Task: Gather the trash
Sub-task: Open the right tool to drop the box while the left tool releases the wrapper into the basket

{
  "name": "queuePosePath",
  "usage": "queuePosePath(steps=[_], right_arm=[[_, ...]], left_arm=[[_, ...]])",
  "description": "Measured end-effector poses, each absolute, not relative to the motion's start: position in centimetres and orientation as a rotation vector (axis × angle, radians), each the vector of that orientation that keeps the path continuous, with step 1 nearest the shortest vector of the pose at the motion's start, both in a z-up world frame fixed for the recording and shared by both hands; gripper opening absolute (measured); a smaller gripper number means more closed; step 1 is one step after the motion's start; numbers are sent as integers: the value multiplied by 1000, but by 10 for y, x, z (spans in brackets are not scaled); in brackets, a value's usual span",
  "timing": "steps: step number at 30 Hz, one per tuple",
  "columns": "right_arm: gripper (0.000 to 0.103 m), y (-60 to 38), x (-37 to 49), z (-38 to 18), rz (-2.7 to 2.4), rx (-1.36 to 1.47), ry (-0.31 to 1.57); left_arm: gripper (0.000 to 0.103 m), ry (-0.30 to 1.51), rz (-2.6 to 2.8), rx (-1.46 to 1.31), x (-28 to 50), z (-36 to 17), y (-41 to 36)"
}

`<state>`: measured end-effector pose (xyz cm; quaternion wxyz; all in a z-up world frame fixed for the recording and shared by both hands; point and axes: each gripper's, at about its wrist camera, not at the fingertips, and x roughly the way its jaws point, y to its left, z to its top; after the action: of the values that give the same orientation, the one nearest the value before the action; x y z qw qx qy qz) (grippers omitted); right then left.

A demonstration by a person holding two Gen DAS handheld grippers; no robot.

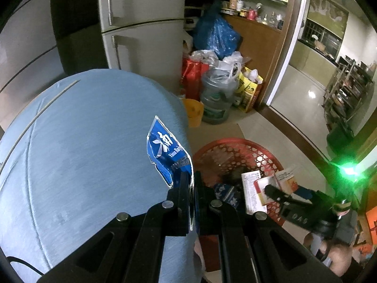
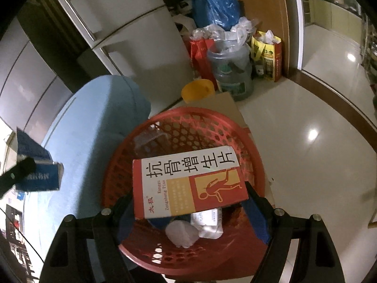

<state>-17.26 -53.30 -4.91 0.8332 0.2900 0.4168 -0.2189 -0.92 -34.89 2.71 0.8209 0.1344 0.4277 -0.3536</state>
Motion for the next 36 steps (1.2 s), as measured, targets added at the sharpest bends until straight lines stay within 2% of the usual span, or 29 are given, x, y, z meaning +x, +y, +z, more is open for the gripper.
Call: queuePosePath(steps=[4,9,23,36], right_arm=[[84,-537,-167,-64,-497,590,964],[86,-540,-171,-62,-502,581,963],[87,-556,-203,4,-594,586,739],[87,-555,-212,21,-604,584,696]], left_arm=[[3,921,-769,296,-11,26,-360],[3,933,-788,307,-12,24,-373],[3,960,-840,344,-19,16,-403],[4,1038,-905,364,-28,-6,-430]])
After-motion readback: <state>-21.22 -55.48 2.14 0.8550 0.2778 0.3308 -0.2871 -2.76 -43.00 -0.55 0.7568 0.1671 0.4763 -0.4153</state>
